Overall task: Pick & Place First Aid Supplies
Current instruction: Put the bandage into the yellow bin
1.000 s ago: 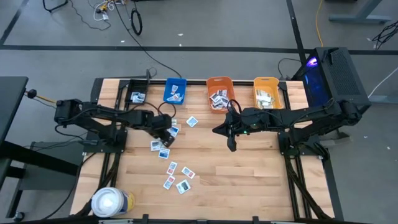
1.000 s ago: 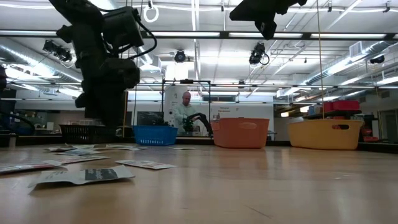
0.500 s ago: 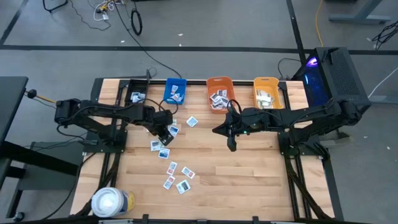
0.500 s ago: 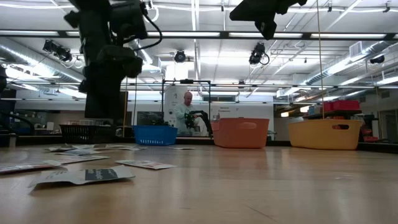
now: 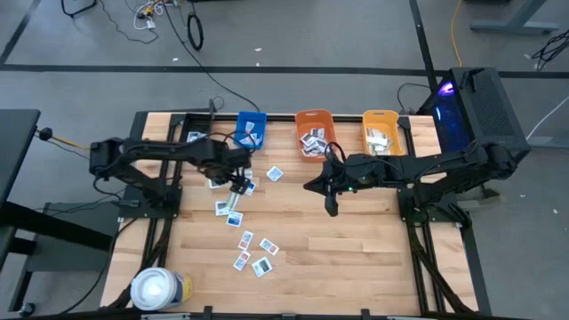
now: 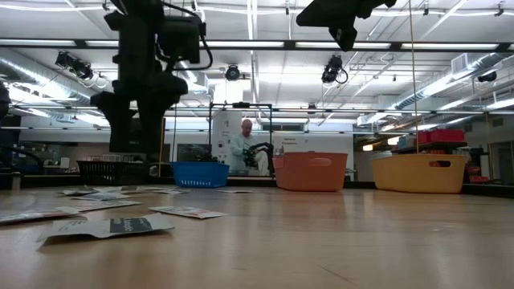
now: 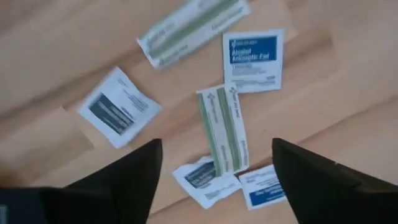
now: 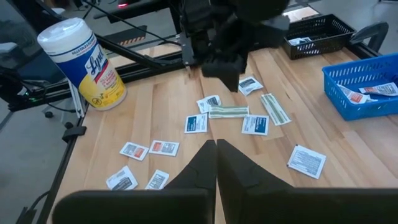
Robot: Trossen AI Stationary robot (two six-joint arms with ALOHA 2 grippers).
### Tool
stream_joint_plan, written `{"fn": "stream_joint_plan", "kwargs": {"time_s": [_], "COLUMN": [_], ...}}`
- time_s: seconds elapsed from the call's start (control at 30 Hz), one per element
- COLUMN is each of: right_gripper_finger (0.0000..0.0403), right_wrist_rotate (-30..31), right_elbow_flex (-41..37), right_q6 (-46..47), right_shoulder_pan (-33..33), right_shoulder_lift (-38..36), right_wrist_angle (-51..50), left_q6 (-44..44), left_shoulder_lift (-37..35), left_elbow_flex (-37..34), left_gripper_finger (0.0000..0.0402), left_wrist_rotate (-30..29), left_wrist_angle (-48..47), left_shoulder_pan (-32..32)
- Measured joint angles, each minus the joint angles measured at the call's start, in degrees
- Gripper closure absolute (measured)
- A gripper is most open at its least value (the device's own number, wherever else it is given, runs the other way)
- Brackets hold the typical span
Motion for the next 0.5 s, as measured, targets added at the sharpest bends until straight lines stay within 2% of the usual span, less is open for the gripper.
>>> {"fn": "stream_joint_plan", "kwargs": {"time_s": [0.13, 0.5], "right_gripper_finger": [0.0389, 0.0389], "right_wrist_rotate": [-0.2, -0.6], "right_elbow_flex": [0.0, 0.0], "right_q6": [0.0, 0.0], "right_shoulder_pan": [0.0, 0.0], "right_shoulder_lift": [0.0, 0.0], "right_wrist_angle": [0.0, -0.3], "left_q6": [-2.6, -3.6], "left_shoulder_lift": [4.3, 12.5], "left_elbow_flex": [0.0, 0.0], "left_gripper_finger": [0.0078, 0.0077], "left_wrist_rotate": [1.3, 1.5], "left_wrist_angle": [0.3, 6.0], "left_shoulder_pan": [-0.2, -2.0]}}
